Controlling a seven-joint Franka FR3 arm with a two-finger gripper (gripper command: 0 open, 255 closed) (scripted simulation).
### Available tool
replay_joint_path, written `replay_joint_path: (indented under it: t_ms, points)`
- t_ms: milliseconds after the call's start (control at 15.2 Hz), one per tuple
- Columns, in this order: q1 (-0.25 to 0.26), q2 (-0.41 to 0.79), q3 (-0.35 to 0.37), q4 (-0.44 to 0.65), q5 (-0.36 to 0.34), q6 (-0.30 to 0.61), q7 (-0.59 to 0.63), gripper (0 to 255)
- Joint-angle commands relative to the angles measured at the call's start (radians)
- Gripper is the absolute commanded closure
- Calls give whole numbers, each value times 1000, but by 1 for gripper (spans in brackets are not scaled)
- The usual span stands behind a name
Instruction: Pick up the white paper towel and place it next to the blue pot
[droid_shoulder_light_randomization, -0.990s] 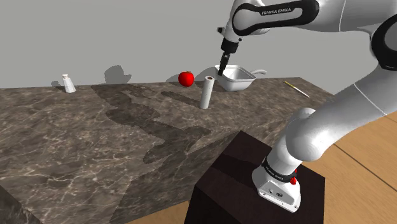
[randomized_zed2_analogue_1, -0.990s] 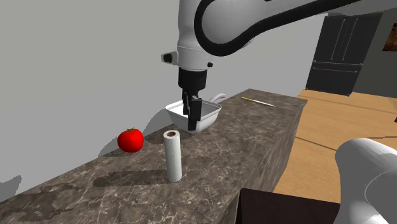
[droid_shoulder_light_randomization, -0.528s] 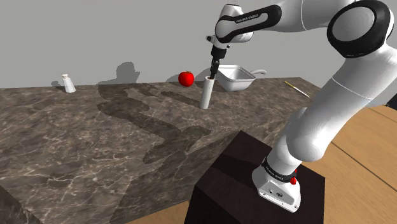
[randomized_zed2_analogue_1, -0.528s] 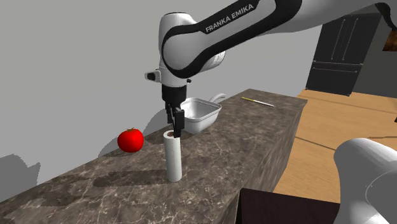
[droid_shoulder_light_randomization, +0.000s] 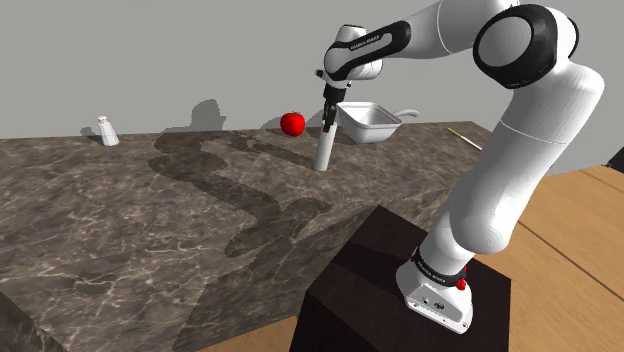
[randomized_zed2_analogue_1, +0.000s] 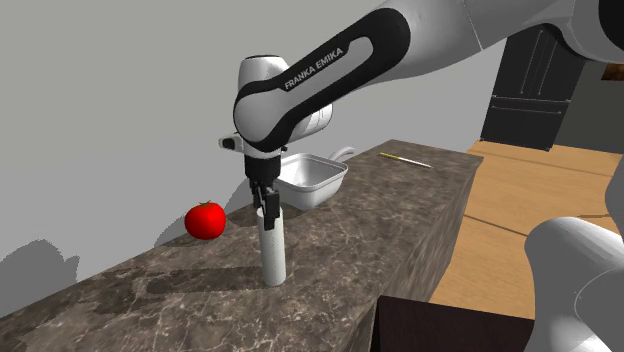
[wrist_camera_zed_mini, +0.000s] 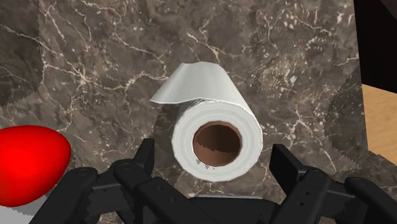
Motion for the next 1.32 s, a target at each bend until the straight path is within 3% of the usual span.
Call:
replay_joint_path:
  t_ms: [0, 594, 660, 1254]
  points:
    - [-1, 15, 0, -13, 9, 27, -7, 0]
    - [-2, 19, 0, -16, 12, 34, -9, 0]
    - [-2, 19, 0, -16, 12, 34, -9, 255]
    - [-2, 19, 0, -16, 12, 34, -9, 255]
